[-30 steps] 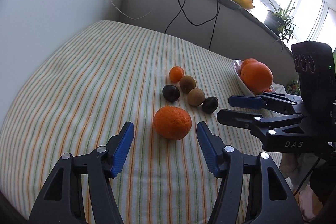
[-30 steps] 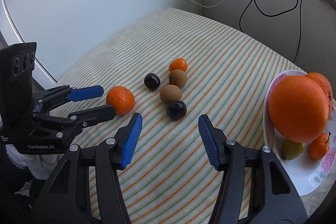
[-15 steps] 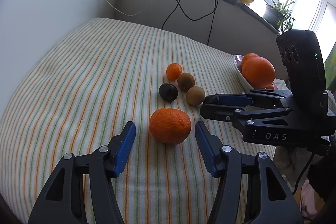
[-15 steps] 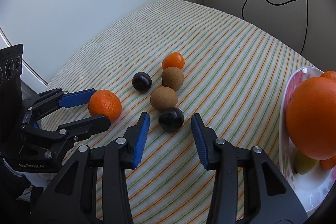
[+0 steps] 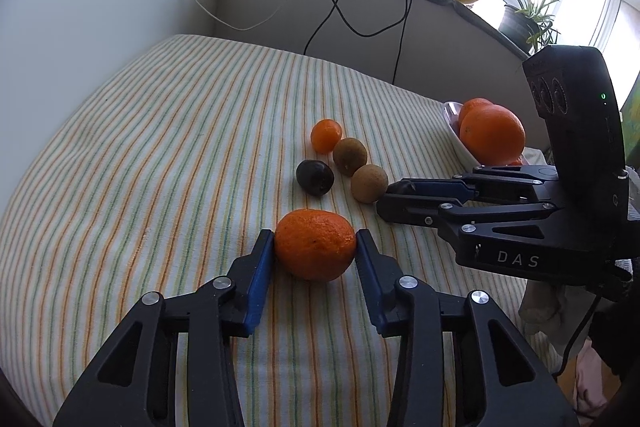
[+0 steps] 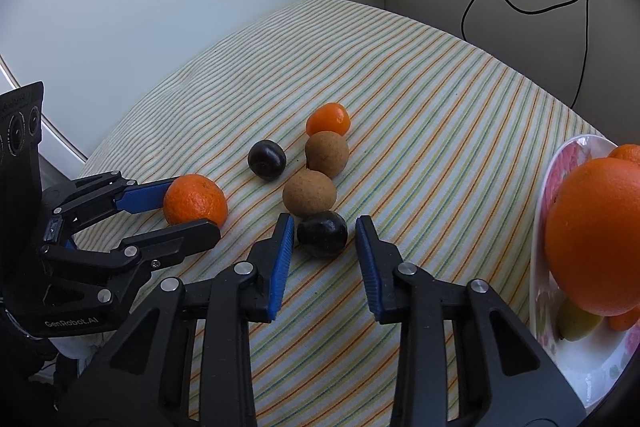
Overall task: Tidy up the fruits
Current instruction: 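Close the left tool on the tangerine while the right tool grasps the dark fruit, then carry the tangerine with the left tool while the right tool carries the dark fruit to the plate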
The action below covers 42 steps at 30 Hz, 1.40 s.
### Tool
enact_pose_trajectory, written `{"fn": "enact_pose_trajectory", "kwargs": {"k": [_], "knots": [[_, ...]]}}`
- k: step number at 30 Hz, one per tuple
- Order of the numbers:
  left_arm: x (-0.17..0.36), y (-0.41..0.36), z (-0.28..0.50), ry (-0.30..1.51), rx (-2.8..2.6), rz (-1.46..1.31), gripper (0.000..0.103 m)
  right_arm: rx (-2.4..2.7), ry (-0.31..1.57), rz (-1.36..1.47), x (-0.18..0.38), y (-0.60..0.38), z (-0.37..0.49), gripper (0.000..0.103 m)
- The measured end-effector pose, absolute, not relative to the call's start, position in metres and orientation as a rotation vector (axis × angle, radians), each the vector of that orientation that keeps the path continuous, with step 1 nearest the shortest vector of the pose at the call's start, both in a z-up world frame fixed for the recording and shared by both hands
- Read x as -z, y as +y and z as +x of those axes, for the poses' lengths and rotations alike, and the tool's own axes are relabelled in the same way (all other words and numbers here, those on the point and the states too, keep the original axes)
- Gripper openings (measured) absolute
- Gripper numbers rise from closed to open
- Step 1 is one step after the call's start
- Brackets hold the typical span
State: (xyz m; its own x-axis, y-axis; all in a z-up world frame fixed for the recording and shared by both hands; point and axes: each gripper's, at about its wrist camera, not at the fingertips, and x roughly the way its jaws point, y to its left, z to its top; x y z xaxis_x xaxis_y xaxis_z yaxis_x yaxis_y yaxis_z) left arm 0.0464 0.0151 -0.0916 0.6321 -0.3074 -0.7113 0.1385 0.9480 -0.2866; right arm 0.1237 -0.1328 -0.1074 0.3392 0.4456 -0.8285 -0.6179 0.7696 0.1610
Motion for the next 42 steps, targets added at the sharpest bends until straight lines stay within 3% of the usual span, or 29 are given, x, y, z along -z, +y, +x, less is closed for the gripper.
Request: {"fn": "enact_pose_trajectory", "kwargs": {"k": [23, 42], "knots": [[0.078, 0.01, 0.037, 0.812, 0.278, -0.214, 0.038, -0.722, 0.955, -0.115, 0.082, -0.153, 0.105, 0.025], [0.051, -0.045, 0.044, 0.765, 0.417, -0.187, 0.038, -0.606, 0.881, -0.018, 0.043, -0.249, 0.074, 0.025]]}}
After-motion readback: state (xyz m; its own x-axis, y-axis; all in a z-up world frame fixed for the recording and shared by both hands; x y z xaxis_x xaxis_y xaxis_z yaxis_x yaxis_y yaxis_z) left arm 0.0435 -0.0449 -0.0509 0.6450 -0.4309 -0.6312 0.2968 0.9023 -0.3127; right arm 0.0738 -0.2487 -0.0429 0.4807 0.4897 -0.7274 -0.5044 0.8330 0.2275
